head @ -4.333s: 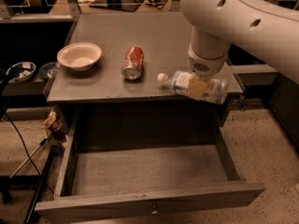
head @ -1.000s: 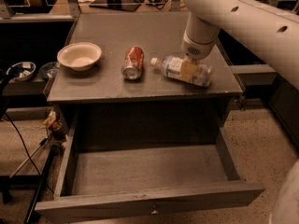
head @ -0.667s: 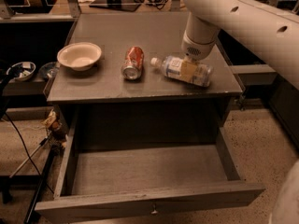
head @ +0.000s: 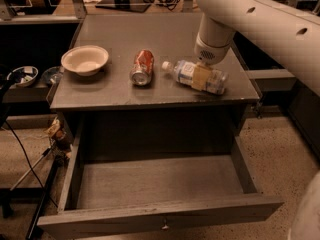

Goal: Pick blue plastic bottle from top drawer and place on counter

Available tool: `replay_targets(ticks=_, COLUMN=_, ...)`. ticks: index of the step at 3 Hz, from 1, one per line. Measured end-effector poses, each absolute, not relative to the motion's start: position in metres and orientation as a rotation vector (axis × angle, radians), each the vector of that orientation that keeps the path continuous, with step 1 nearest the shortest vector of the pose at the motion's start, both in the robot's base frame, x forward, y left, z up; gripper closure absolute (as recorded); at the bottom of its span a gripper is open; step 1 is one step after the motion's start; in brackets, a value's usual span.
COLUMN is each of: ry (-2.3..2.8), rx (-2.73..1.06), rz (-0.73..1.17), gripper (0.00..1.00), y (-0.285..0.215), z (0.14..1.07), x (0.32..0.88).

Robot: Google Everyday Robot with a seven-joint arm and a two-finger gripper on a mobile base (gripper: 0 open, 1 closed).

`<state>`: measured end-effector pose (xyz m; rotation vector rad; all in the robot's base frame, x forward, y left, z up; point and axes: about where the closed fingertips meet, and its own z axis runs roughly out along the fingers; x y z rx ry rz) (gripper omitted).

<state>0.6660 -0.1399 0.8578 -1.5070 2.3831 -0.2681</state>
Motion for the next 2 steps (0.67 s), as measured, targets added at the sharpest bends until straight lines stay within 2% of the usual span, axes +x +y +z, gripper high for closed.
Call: replay_targets(ticks=2, ry=2.383, rx=-1.507, rz=-0.268, gripper=0.0, y=-0.1399, z=0.8577, x=0.666)
